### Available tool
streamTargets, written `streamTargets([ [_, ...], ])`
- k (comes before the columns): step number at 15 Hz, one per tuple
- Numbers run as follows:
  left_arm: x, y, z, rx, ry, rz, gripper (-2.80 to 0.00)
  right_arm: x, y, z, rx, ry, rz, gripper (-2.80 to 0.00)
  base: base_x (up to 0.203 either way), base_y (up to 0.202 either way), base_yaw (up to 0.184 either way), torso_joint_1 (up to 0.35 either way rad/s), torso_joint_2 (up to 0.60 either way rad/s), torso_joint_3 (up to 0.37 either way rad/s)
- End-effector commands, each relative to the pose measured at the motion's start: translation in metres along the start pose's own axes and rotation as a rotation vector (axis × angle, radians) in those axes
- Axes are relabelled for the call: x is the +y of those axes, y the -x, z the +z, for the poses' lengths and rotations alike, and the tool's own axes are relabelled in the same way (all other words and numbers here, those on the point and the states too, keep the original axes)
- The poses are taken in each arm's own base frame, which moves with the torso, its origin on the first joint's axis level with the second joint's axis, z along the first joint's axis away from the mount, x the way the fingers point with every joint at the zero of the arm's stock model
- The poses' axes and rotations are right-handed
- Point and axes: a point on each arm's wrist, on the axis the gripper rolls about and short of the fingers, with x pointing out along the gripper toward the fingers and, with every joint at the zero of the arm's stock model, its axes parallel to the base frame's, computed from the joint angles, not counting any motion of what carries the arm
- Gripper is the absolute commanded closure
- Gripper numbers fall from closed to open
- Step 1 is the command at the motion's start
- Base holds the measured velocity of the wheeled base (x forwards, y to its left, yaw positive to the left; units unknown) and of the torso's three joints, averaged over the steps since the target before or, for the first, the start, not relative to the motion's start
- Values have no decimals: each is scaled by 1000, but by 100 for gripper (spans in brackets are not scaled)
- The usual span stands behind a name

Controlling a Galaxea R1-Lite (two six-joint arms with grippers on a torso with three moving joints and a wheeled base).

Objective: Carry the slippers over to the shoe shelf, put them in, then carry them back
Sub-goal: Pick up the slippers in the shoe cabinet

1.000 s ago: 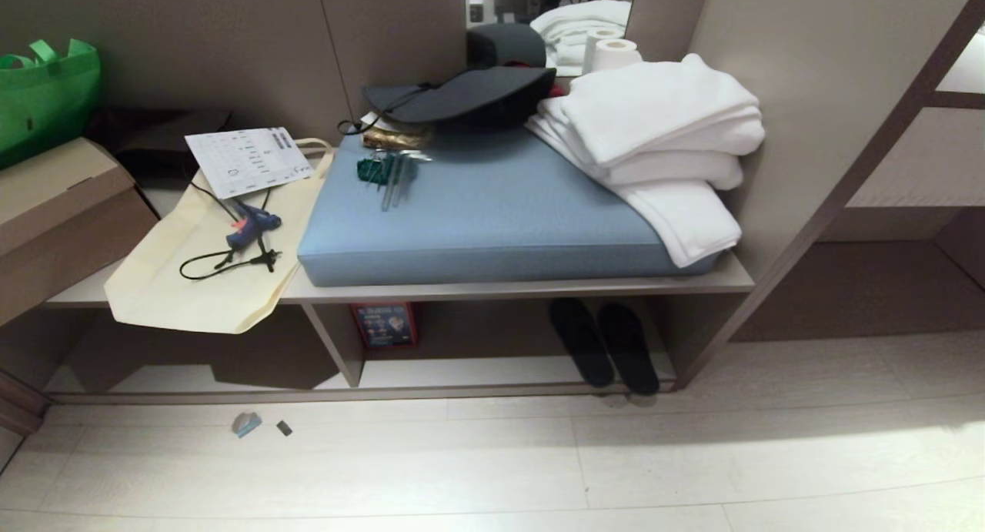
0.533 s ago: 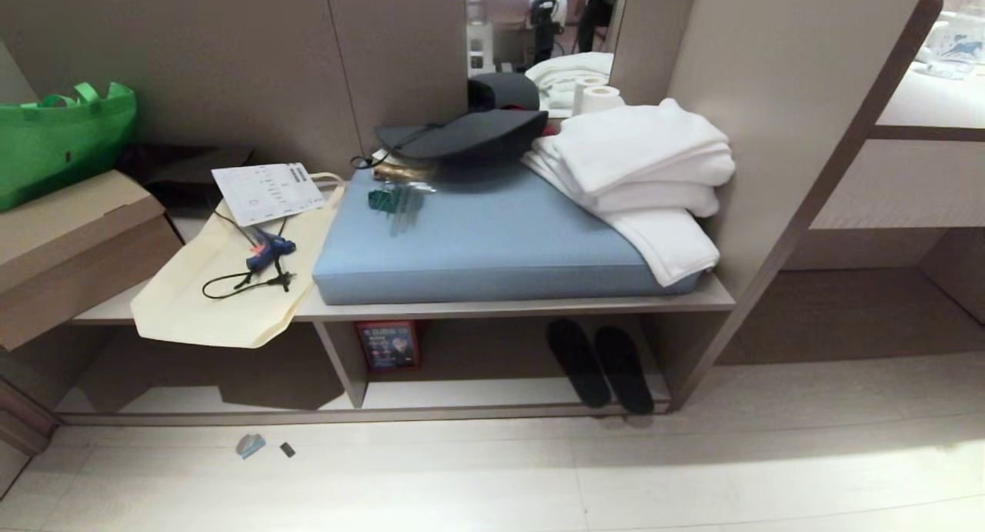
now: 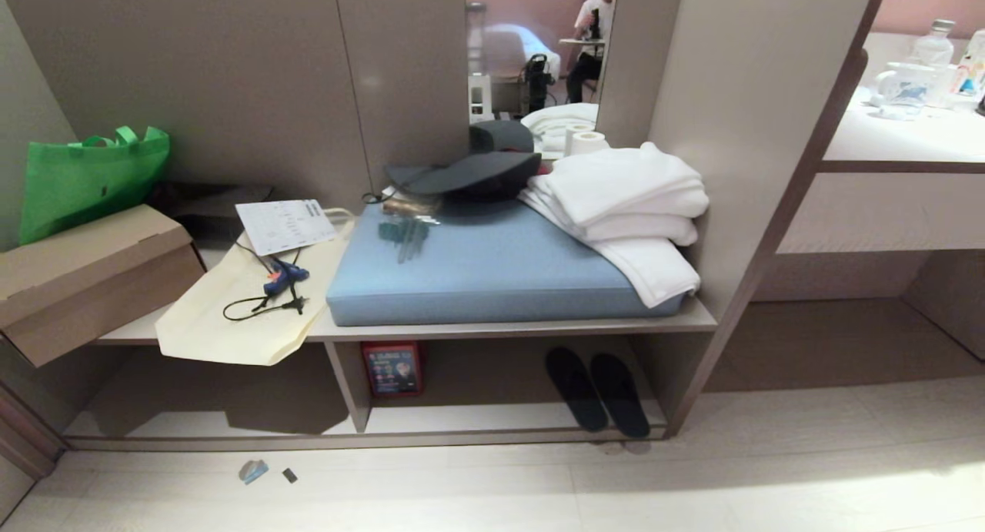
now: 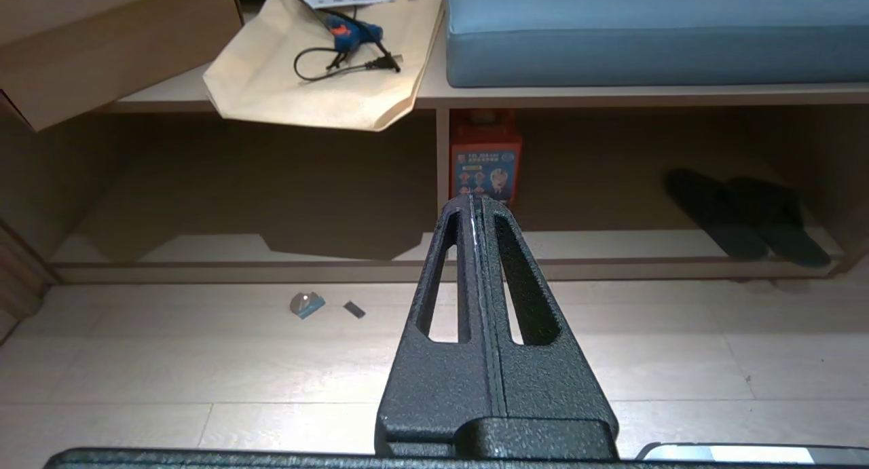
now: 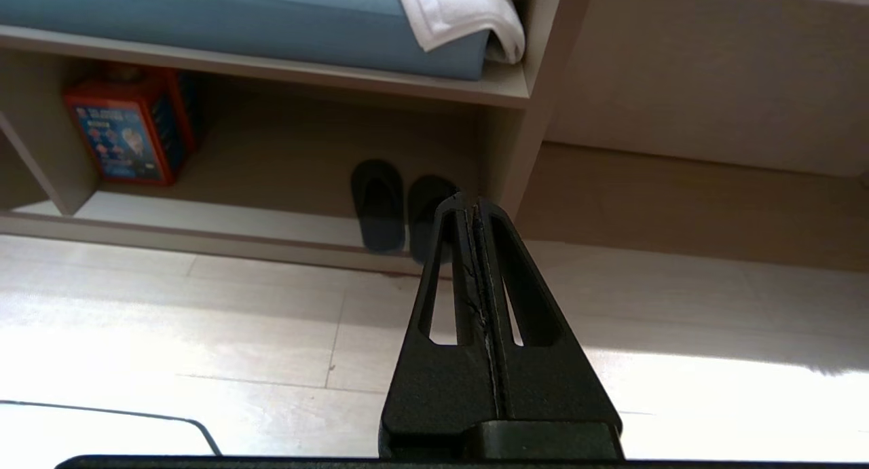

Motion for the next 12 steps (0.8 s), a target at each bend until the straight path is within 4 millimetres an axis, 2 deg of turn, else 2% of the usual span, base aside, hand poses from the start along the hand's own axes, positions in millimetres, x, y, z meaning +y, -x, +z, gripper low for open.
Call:
streamTargets([
  [1,0,0,0,0,0,0,0,0,0,0,2,-1,1,0,0,0,0,-5,6,196],
  [4,0,0,0,0,-4,0,0,0,0,0,1,-1,1,0,0,0,0,0,2,140],
  [12,0,0,0,0,-4,0,0,0,0,0,0,-3,0,0,0,0,0,0,0,9],
])
